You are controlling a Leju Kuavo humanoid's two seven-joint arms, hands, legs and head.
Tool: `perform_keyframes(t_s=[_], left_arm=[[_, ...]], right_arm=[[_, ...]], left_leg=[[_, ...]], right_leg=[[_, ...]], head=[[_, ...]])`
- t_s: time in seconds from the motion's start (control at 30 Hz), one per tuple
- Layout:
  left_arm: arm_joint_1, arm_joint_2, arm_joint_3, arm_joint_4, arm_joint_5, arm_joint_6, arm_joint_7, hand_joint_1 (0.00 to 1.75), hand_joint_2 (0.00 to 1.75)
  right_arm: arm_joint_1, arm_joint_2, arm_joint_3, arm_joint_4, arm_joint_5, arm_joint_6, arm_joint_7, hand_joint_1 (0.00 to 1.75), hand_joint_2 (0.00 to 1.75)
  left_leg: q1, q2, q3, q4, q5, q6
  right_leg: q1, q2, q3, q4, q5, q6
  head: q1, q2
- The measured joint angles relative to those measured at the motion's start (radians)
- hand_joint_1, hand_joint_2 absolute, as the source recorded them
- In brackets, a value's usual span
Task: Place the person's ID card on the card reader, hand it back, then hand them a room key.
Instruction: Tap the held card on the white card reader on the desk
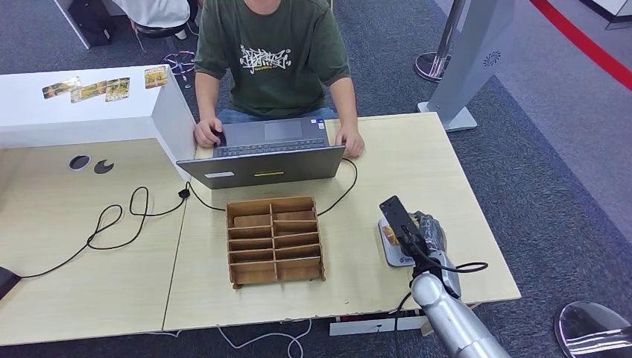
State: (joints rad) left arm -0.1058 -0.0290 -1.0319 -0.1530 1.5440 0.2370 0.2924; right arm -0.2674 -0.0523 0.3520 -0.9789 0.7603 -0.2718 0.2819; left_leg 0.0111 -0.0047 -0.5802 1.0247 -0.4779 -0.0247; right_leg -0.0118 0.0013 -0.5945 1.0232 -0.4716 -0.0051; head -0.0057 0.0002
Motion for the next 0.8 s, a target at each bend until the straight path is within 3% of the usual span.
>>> perform_keyframes(t_s=[0.17, 0.43, 0.7, 0.8], left_arm=[[0.0, 0.0, 0.0, 0.0, 0.002, 0.0, -0.001, 0.0, 0.0], [0.001, 0.0, 0.0, 0.0, 0.006, 0.002, -0.01, 0.0, 0.0], [0.001, 0.0, 0.0, 0.0, 0.007, 0.004, -0.01, 0.0, 0.0], [0.001, 0.0, 0.0, 0.0, 0.006, 0.007, -0.011, 0.0, 0.0]], right_arm=[[0.003, 0.0, 0.006, -0.008, 0.003, -0.029, -0.005, 1.75, 1.75], [0.055, 0.009, 0.013, -0.09, 0.061, -0.184, -0.061, 1.75, 1.75], [0.101, 0.012, 0.012, -0.163, 0.08, -0.215, -0.084, 1.75, 1.75], [0.117, 0.019, 0.0, -0.186, 0.089, -0.27, -0.124, 1.75, 1.75]], left_leg=[[0.0, 0.0, 0.0, 0.0, 0.0, 0.0], [0.0, -0.001, -0.001, 0.0, 0.0, 0.0], [0.0, 0.0, -0.002, 0.0, 0.0, 0.0], [0.0, -0.001, -0.002, 0.0, 0.0, 0.0]], right_leg=[[0.0, 0.0, 0.0, 0.0, 0.0, 0.0], [0.0, -0.001, -0.001, 0.0, 0.0, 0.0], [0.0, 0.0, -0.002, 0.0, 0.0, 0.0], [0.0, -0.001, -0.002, 0.0, 0.0, 0.0]], head=[[0.0, 0.0], [0.0, 0.0], [0.0, 0.0], [0.0, 0.0]])
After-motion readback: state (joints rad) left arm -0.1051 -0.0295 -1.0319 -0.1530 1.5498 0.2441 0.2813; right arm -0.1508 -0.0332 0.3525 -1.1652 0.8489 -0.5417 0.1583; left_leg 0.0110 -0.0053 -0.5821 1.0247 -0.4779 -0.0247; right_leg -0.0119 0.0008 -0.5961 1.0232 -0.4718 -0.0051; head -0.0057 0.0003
